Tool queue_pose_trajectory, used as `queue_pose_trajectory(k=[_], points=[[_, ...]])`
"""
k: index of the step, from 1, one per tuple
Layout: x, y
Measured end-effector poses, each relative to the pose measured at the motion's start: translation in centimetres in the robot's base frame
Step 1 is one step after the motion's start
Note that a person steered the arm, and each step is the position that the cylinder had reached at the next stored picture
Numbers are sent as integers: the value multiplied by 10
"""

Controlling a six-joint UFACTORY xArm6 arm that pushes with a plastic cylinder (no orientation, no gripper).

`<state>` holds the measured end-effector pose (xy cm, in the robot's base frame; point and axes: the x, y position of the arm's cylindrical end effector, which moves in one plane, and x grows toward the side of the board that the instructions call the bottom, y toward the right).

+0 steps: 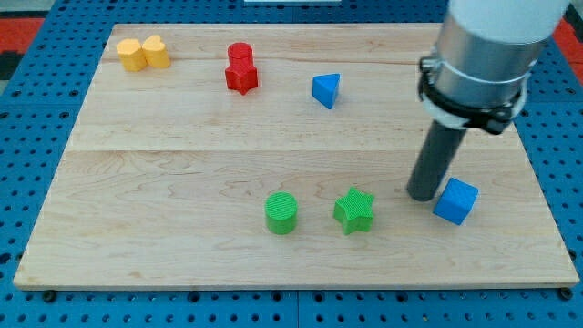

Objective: Push the blue triangle parallel to the top left of the green circle

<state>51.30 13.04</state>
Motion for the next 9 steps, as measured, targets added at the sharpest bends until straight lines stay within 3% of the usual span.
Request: queue_pose_trajectory(k=[2, 3, 4, 5, 6, 8, 9], points=[[-90, 18], [-176, 6], [-192, -67], [-172, -130], [-145, -139], [-122, -220], [-96, -218]])
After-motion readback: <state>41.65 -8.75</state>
